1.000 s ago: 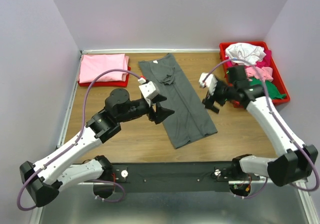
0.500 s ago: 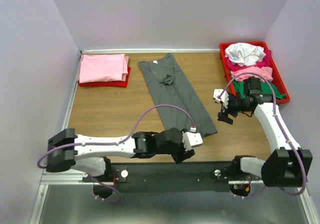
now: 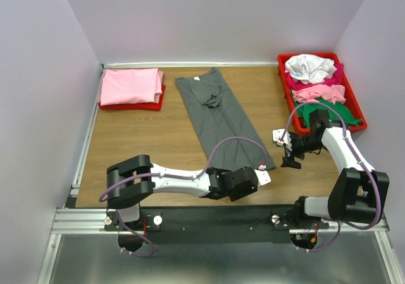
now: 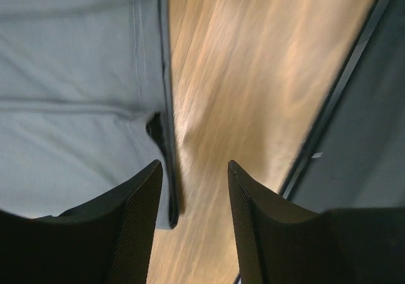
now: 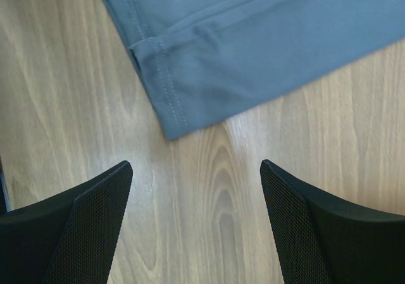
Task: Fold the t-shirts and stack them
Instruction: Fold the tshirt
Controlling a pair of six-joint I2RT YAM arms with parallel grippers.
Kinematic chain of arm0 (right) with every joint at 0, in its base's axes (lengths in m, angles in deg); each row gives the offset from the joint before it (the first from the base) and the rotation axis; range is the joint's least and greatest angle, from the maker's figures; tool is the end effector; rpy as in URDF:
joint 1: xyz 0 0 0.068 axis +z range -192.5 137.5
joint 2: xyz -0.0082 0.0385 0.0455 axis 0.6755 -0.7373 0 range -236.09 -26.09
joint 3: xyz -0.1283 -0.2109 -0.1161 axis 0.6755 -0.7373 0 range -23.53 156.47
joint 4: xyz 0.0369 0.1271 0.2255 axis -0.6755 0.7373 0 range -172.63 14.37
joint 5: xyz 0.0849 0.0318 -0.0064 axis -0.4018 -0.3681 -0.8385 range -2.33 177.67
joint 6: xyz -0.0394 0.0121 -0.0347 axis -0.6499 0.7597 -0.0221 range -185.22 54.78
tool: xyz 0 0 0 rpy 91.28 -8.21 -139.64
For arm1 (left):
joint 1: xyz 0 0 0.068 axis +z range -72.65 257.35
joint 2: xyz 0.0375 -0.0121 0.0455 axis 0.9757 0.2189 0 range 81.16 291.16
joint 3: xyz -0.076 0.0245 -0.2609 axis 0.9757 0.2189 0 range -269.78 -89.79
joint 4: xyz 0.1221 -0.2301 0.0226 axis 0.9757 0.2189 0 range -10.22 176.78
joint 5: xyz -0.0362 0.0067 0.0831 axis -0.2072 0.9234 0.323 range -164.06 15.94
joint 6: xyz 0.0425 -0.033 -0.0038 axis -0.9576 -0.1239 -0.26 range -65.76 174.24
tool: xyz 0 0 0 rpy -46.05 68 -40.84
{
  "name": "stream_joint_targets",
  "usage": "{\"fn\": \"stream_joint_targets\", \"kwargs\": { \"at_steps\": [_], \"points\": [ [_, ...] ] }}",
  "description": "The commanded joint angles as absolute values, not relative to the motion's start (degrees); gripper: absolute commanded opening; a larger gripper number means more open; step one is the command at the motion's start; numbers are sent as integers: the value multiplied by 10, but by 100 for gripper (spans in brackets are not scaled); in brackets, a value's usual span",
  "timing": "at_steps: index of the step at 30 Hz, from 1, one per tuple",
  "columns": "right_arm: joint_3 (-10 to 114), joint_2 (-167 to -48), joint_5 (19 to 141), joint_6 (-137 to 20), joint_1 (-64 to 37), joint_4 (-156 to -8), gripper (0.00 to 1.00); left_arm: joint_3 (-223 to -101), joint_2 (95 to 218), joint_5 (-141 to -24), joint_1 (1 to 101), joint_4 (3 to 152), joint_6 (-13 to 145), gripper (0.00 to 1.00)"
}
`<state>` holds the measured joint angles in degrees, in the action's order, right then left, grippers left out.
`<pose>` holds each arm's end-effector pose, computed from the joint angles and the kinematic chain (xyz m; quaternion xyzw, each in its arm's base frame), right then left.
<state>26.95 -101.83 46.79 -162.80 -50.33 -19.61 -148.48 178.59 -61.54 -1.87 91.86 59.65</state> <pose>0.2064 -0.0049 0.2182 -0.6647 0.6603 0.2005 0.2863 0.0733 -0.3439 0.1845 0.5332 0.7708 -0.1485 0.3156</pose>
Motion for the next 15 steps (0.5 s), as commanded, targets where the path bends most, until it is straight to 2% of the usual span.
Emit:
{"fn": "stream_joint_targets", "kwargs": {
  "at_steps": [1,6,7,9,10,15],
  "points": [
    [256,-1009,449,-1667,-504,-172,88,-1510,1818,-552,-17,976,602,53],
    [243,-1009,435,-1691,-504,-167,88,-1503,1832,-551,-3,985,607,48],
    [245,-1023,424,-1697,-505,-163,88,-1512,1855,-552,4,994,607,43],
    [239,-1025,427,-1704,-503,-160,88,-1515,1867,-557,7,1001,607,40],
    [233,-1025,431,-1720,-502,-159,88,-1522,1872,-557,12,1010,608,33],
    [189,-989,465,-1723,-473,-198,88,-1525,1877,-563,18,1021,623,12]
  ]
}}
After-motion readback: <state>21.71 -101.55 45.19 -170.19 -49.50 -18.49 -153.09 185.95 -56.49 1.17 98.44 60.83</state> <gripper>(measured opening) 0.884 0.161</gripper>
